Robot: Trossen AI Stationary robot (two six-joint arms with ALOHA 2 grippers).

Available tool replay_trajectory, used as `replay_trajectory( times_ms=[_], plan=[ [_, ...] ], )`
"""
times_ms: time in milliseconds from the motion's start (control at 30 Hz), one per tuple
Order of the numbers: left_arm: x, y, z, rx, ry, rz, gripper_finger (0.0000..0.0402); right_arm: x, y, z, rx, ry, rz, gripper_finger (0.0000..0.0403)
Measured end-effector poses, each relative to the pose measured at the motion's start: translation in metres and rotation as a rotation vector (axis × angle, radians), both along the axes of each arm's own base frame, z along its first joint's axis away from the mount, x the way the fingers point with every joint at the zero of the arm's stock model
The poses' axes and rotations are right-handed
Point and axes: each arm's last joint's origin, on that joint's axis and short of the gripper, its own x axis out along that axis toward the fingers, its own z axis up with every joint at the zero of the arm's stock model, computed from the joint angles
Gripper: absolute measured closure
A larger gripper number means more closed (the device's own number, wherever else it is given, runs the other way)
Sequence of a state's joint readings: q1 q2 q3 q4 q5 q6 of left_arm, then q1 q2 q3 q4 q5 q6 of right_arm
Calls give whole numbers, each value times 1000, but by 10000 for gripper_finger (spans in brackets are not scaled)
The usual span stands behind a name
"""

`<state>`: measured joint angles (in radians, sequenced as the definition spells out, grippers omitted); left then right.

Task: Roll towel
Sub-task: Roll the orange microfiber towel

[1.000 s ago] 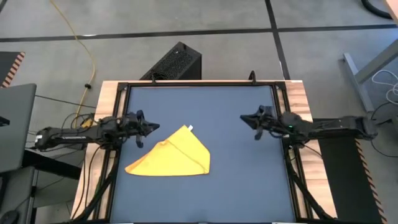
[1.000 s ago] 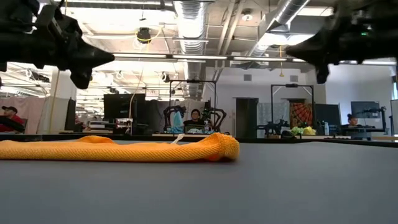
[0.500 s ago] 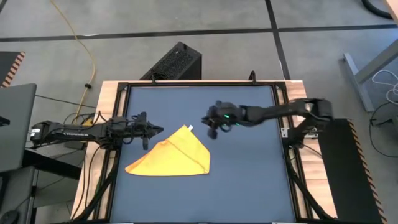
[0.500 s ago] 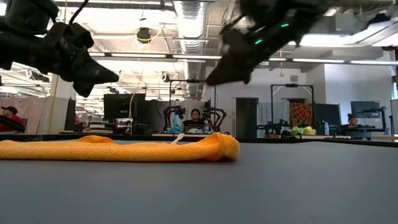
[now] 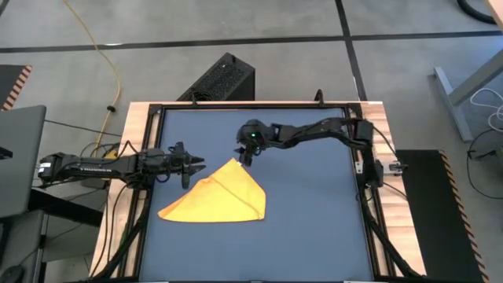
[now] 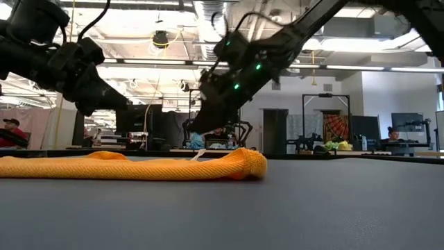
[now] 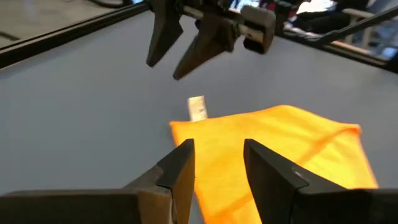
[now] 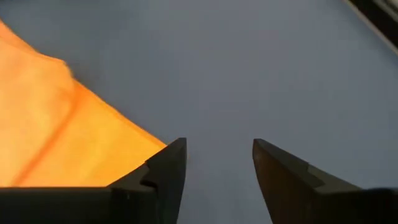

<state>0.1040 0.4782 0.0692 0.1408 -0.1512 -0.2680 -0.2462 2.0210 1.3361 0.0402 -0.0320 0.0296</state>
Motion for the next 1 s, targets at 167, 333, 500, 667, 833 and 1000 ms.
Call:
replay_trajectory(
  times_ms=[167, 333, 500, 667, 833, 1000],
  plan=[
    [0, 0, 0, 1, 5, 7, 267, 14, 4, -22, -27, 49, 54, 185],
    [0, 0, -1, 4, 17, 6, 267, 21, 11, -41, -21, 87, 87, 184],
    [0, 0, -2, 10, 19, 3, 267, 23, 15, -42, -36, 84, 105, 184],
    [0, 0, -2, 10, 19, 3, 267, 23, 12, -38, -45, 60, 98, 184],
    [0, 0, -2, 9, 19, -1, 267, 24, 13, -29, -55, 25, 97, 184],
    [0, 0, -2, 7, 22, -6, 267, 26, 20, -22, -65, -11, 112, 184]
  ],
)
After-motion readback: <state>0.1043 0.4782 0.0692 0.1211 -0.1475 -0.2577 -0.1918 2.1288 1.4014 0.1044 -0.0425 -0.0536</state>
